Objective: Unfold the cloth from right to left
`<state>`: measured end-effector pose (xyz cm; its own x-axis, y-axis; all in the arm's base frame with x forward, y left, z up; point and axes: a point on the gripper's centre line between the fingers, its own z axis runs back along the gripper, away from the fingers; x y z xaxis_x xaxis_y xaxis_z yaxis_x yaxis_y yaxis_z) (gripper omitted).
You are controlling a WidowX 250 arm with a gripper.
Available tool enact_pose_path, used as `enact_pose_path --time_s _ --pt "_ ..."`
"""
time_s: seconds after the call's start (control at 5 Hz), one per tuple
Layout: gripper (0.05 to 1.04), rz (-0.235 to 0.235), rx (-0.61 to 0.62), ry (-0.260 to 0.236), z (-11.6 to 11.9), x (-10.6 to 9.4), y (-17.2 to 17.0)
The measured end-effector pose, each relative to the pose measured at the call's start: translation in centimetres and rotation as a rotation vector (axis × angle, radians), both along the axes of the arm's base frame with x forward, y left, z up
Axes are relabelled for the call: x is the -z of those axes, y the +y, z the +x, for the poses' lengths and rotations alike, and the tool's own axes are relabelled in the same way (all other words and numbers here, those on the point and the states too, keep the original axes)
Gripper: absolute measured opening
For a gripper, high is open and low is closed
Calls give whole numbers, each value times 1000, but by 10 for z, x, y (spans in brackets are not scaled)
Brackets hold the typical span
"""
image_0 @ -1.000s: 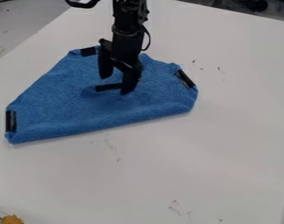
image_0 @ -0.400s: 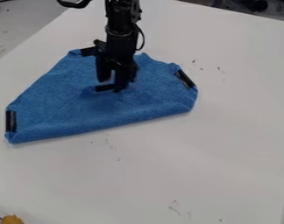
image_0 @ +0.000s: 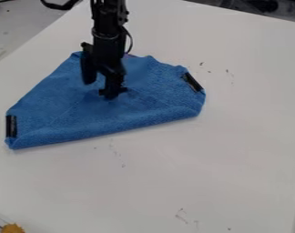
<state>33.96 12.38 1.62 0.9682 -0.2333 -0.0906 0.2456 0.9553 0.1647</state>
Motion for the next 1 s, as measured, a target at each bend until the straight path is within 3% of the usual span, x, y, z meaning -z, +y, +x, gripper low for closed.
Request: enact_pose_path --time_s 0.4,0.8,1.0 --pt "943 -14 -10 -2 -6 6 4" --pt "364 -12 -20 7 -8 7 4" --pt "160 11 -19 40 -11 5 -1"
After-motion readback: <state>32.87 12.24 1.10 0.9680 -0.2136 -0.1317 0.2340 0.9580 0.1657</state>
